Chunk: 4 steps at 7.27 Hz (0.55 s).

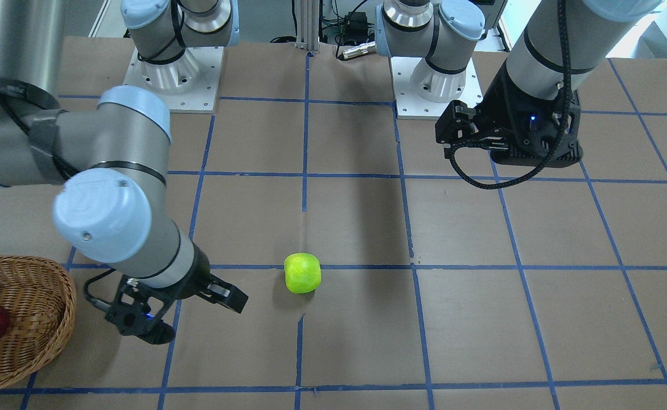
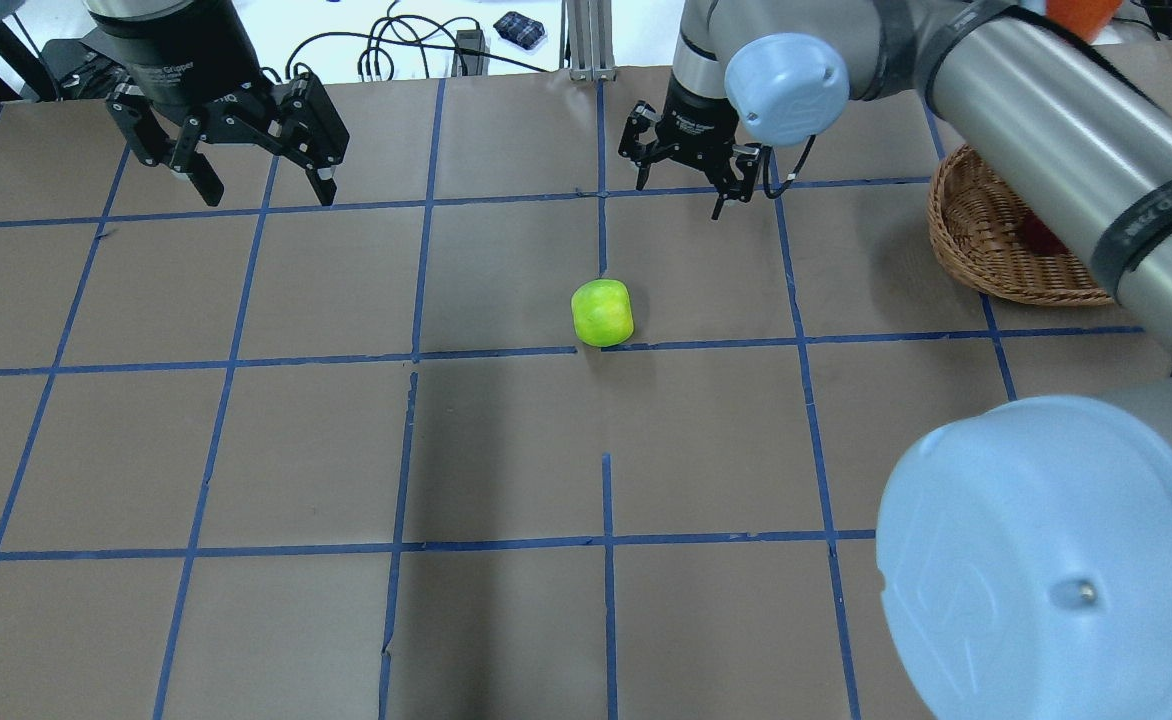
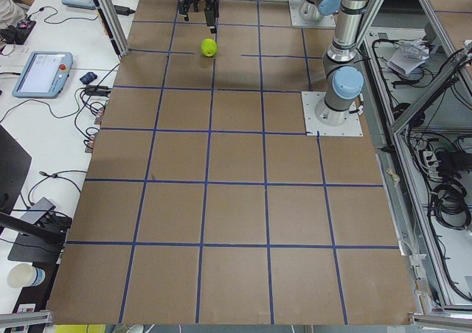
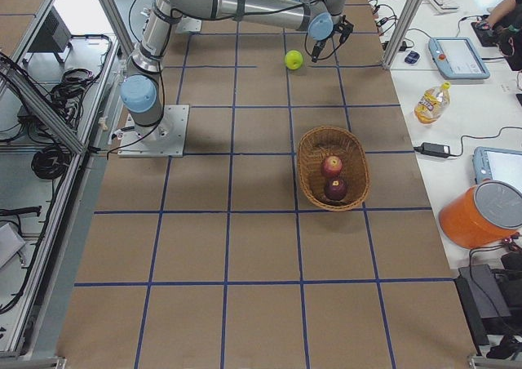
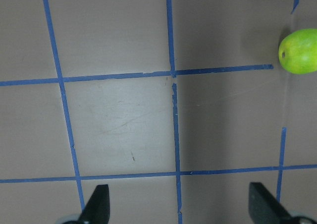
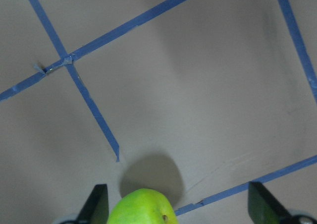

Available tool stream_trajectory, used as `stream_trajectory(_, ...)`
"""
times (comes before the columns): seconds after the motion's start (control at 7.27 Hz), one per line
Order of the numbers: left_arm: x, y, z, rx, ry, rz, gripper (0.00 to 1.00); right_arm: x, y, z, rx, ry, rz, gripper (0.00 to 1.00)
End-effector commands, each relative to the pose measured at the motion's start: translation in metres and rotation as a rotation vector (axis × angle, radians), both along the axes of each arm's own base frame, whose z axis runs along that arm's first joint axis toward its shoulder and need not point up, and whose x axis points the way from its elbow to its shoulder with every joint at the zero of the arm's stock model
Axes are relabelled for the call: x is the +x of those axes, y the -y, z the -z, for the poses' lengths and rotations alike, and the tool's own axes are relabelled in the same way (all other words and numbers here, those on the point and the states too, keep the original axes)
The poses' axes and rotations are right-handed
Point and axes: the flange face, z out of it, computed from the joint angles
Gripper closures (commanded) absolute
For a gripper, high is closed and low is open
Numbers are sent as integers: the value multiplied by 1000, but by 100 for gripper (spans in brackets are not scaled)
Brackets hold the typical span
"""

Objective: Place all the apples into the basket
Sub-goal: 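Move the right gripper to the green apple and close on it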

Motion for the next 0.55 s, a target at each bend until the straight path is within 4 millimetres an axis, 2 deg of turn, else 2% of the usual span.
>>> stream_trajectory(0.0,-1,-1,-2,-5,-5,3,0,42,-9,30,11,-2,-35,0)
stream_trajectory(0.28,1,-1,-6,-27,-5,-4,0,65,-27,62,83,-18,-71,0)
stream_trajectory(0.41,1,-1,-7,-30,-6,0,0,69,-32,70,99,-22,-82,0)
